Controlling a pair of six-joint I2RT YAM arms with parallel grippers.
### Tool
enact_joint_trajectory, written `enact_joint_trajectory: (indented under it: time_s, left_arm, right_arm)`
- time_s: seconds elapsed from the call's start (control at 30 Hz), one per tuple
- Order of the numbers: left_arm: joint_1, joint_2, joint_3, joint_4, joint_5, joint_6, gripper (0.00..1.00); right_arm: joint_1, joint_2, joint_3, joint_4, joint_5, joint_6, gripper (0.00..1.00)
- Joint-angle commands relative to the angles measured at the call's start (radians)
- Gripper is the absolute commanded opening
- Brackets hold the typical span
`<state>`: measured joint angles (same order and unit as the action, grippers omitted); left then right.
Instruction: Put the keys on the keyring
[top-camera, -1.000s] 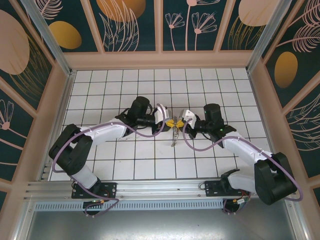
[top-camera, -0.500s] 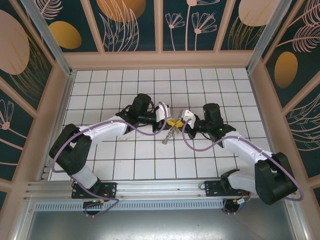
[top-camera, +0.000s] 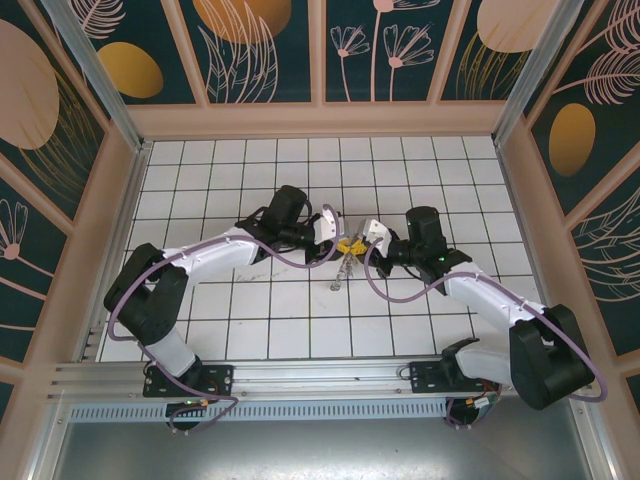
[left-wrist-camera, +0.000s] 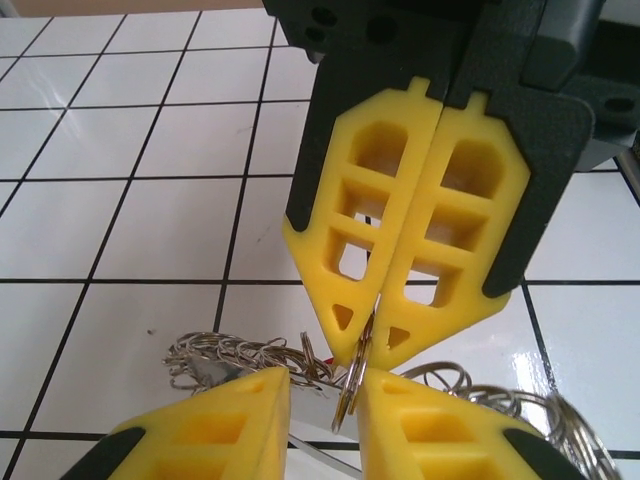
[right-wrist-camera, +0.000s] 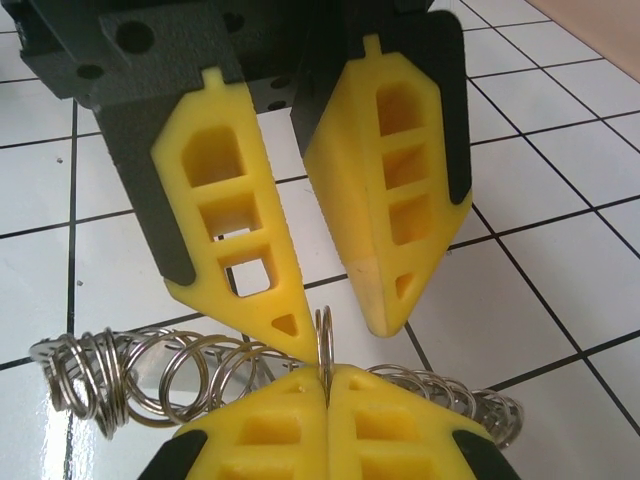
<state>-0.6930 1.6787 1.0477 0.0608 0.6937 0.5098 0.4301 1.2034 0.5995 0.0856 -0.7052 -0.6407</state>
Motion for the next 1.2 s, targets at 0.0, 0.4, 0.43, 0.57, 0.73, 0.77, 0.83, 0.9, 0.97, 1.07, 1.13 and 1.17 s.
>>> enact_joint_trajectory:
  time_s: [0.0, 0.4, 0.43, 0.57, 0.73, 0.77, 0.83, 0.9, 0.97, 1.07, 1.13, 1.17]
  left_arm:
    - [-0.004, 0.016, 0.03, -0.038, -0.003, 0.03, 0.23]
    - [-0.005, -0.007, -0.007, 0.074, 0.048, -0.024, 0.0]
    - [-0.004, -0.018, -0.028, 0.123, 0.056, -0.048, 0.0]
    - [-0.003, -0.046, -0.109, 0.301, 0.098, -0.141, 0.0]
    - [-0.001, -0.048, -0.177, 0.517, 0.156, -0.288, 0.0]
    - [-0.002, -0.045, -0.181, 0.53, 0.163, -0.301, 0.0]
    - [-0.002, -0.04, -0.183, 0.543, 0.174, -0.313, 0.0]
    - [-0.003, -0.039, -0.188, 0.564, 0.184, -0.326, 0.0]
    - [-0.002, -0.039, -0.188, 0.567, 0.189, -0.329, 0.0]
    - [-0.003, -0.038, -0.184, 0.545, 0.182, -0.314, 0.0]
    - [-0.002, -0.036, -0.171, 0.499, 0.163, -0.292, 0.0]
    - [-0.002, -0.036, -0.165, 0.467, 0.154, -0.274, 0.0]
  right_arm:
    - [0.007, 0.001, 0.025, 0.053, -0.046, -0.003, 0.0]
    - [0.006, -0.007, -0.001, 0.07, -0.027, 0.012, 0.04]
    - [0.004, -0.011, -0.014, 0.082, -0.025, 0.017, 0.06]
    - [-0.012, -0.023, -0.062, 0.159, -0.04, 0.059, 0.11]
    - [-0.018, -0.018, -0.079, 0.201, -0.045, 0.07, 0.14]
    - [-0.02, -0.012, -0.077, 0.203, -0.049, 0.07, 0.14]
    - [-0.022, -0.005, -0.07, 0.202, -0.06, 0.073, 0.14]
    - [-0.023, -0.001, -0.069, 0.211, -0.066, 0.078, 0.14]
    - [-0.024, -0.001, -0.069, 0.225, -0.07, 0.083, 0.13]
    - [-0.026, 0.004, -0.058, 0.217, -0.056, 0.083, 0.06]
    - [-0.025, 0.001, -0.05, 0.196, -0.045, 0.075, 0.02]
    - [-0.023, -0.001, -0.042, 0.177, -0.037, 0.067, 0.01]
